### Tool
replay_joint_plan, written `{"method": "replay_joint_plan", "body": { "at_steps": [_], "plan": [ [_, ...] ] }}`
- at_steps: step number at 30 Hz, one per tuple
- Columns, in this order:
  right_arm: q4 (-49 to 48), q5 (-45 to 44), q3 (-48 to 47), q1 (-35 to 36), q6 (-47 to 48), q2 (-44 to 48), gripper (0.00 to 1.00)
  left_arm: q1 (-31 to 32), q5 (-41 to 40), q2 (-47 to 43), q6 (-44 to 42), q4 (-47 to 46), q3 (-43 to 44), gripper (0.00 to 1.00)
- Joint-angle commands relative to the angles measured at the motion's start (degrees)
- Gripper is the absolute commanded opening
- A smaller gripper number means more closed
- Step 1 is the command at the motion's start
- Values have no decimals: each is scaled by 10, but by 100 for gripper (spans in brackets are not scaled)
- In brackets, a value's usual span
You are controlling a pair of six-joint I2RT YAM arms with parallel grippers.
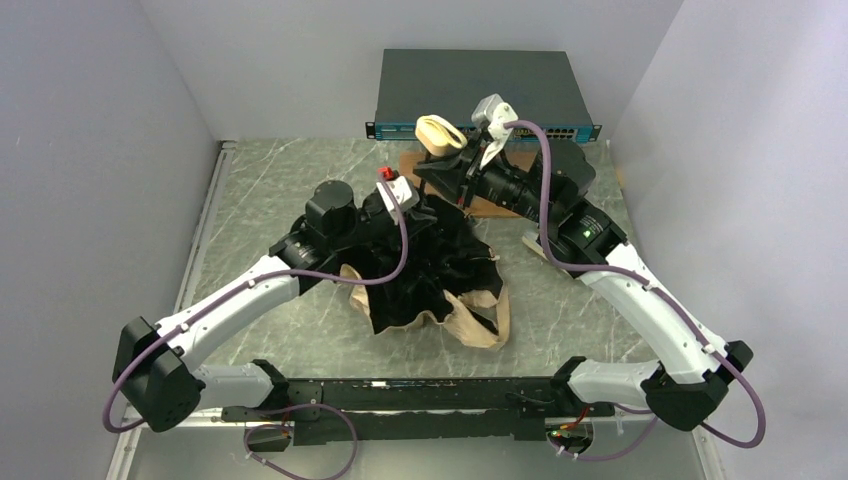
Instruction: Open the umbrella
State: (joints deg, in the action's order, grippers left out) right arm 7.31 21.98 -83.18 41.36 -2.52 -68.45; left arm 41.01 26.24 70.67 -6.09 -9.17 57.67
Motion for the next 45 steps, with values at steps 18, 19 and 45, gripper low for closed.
{"method": "replay_joint_plan", "body": {
  "at_steps": [18, 19, 45],
  "plan": [
    [113, -83, 49, -152, 27, 139, 99, -209, 49, -57, -32, 137, 99, 0],
    [118, -68, 57, -153, 30, 143, 99, -201, 71, -54, -32, 127, 101, 0],
    [208, 68, 97, -157, 74, 125, 82, -14, 68, -69, -18, 202, 104, 0]
  ]
}}
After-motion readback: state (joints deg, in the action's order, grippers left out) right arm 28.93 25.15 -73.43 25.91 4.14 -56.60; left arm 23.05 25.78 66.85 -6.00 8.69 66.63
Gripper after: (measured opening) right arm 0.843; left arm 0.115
